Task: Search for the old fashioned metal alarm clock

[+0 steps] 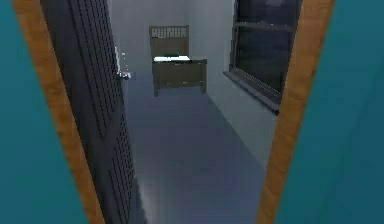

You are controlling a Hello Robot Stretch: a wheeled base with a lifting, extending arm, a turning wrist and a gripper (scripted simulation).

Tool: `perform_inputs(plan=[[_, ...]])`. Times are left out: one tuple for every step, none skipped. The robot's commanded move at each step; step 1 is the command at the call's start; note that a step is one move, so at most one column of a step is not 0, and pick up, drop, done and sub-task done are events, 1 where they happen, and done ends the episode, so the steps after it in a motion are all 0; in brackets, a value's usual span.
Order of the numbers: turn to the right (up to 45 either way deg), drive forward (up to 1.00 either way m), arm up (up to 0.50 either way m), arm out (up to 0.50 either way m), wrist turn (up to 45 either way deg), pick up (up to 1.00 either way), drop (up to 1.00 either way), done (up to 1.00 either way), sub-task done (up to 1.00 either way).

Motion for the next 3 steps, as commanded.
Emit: perform_inputs(plan=[[0.0, 0.5, 0.0, 0.0, 0.0, 0.0, 0.0, 0.0, 0.0], [-6.0, 0.0, 0.0, 0.0, 0.0, 0.0, 0.0, 0.0, 0.0], [0.0, 1.0, 0.0, 0.0, 0.0, 0.0, 0.0, 0.0, 0.0]])
